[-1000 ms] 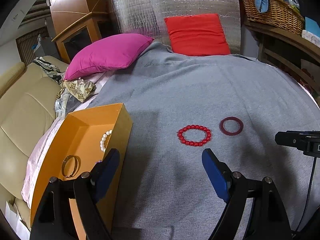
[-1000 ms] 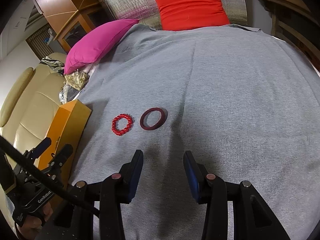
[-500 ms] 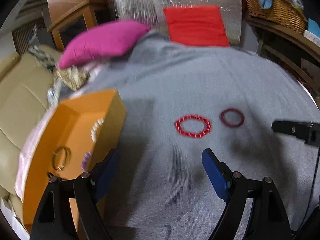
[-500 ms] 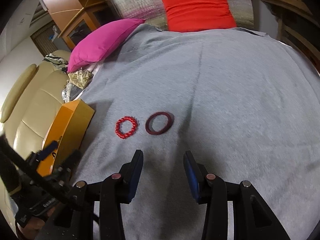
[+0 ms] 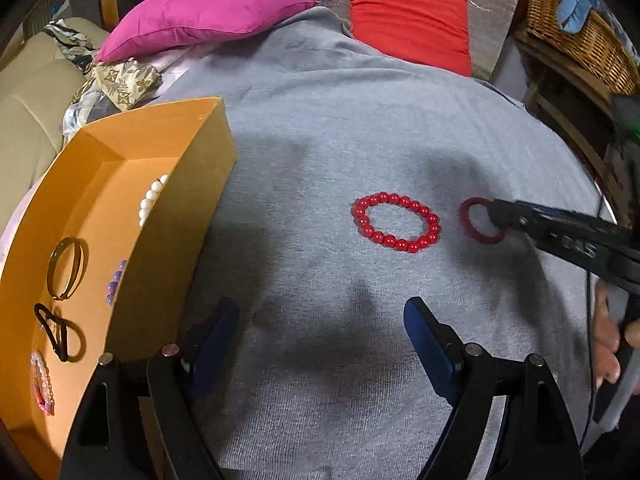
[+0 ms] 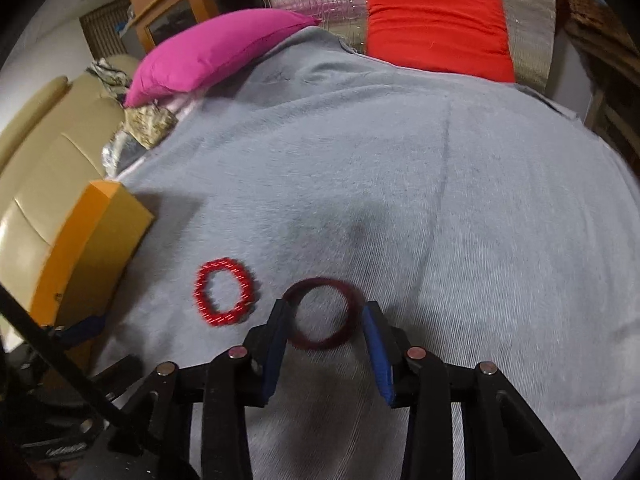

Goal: Organize jewelry
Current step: 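Grasp the dark red bangle with the right tool, then grasp the red bead bracelet with the left tool while the right tool holds the bangle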

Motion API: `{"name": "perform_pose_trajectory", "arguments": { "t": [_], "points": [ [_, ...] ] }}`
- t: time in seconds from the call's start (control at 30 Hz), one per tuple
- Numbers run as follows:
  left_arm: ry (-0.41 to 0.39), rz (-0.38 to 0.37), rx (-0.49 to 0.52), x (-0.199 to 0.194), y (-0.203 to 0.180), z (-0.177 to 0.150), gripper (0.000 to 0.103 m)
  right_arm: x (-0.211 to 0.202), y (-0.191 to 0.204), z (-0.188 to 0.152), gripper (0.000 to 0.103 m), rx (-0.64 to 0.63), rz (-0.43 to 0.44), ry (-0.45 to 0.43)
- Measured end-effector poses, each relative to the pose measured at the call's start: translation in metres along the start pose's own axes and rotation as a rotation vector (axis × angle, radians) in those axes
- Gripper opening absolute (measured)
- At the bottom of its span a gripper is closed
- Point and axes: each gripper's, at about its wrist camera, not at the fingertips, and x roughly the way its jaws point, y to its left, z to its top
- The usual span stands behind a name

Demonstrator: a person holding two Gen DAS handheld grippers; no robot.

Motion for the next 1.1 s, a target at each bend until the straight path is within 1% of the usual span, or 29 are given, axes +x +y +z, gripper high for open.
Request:
{"name": "perform_pose_trajectory", "arguments": {
  "t": [0.07, 0.1, 0.17, 0.2, 0.23, 0.33, 0.43, 0.53, 0.57, 0.6, 0.67, 0.7, 0.87, 0.9, 1.03, 1.1],
  "points": [
    [0.006, -0.001, 0.009, 0.002, -0.003, 0.001, 0.085, 0.01, -0.003, 0.001, 0.031, 0.009, -0.011, 0.017],
    [0.008, -0.003, 0.013, 0.003, -0.004, 0.002, 0.085, 0.014, -0.003, 0.001, 0.029, 0.003, -0.024, 0.022],
    [0.005, -0.006, 0.021, 0.004, -0.007, 0.002, 0.085, 0.014, -0.002, 0.002, 0.018, -0.022, -0.049, 0.012],
    [0.001, -0.005, 0.026, 0.004, -0.007, 0.002, 0.085, 0.013, -0.002, 0.002, 0.015, -0.027, -0.055, 0.011],
    [-0.002, -0.005, 0.031, 0.004, -0.008, 0.003, 0.085, 0.013, -0.003, 0.002, 0.007, -0.026, -0.054, 0.009],
    [-0.018, -0.015, 0.037, 0.007, -0.01, 0.009, 0.085, 0.007, -0.007, 0.0, 0.006, -0.02, -0.076, -0.01],
    [-0.039, -0.056, 0.022, 0.01, -0.01, 0.016, 0.084, -0.005, -0.014, 0.0, 0.006, 0.01, -0.063, -0.02],
    [-0.058, -0.102, 0.015, 0.014, -0.012, 0.022, 0.079, -0.02, -0.022, -0.002, 0.006, 0.034, -0.06, -0.033],
    [-0.06, -0.114, 0.011, 0.016, -0.012, 0.024, 0.074, -0.025, -0.025, -0.003, 0.006, 0.045, -0.055, -0.034],
    [-0.059, -0.132, 0.003, 0.019, -0.012, 0.026, 0.066, -0.03, -0.029, -0.005, 0.006, 0.06, -0.051, -0.033],
    [-0.042, -0.177, -0.023, 0.027, -0.011, 0.029, 0.057, -0.039, -0.037, -0.01, 0.006, 0.085, -0.042, -0.035],
    [-0.036, -0.194, -0.036, 0.031, -0.011, 0.03, 0.057, -0.041, -0.038, -0.011, 0.006, 0.093, -0.038, -0.035],
    [-0.051, -0.201, -0.031, 0.04, -0.018, 0.038, 0.056, -0.055, -0.051, -0.024, 0.006, 0.136, -0.017, -0.029],
    [-0.049, -0.201, -0.03, 0.042, -0.019, 0.039, 0.054, -0.058, -0.053, -0.026, 0.006, 0.145, -0.014, -0.028],
    [-0.025, -0.185, -0.024, 0.053, -0.024, 0.042, 0.051, -0.07, -0.062, -0.034, 0.006, 0.182, -0.014, -0.03],
    [-0.021, -0.201, -0.026, 0.057, -0.027, 0.044, 0.043, -0.077, -0.065, -0.036, 0.006, 0.2, -0.004, -0.04]
  ]
}}
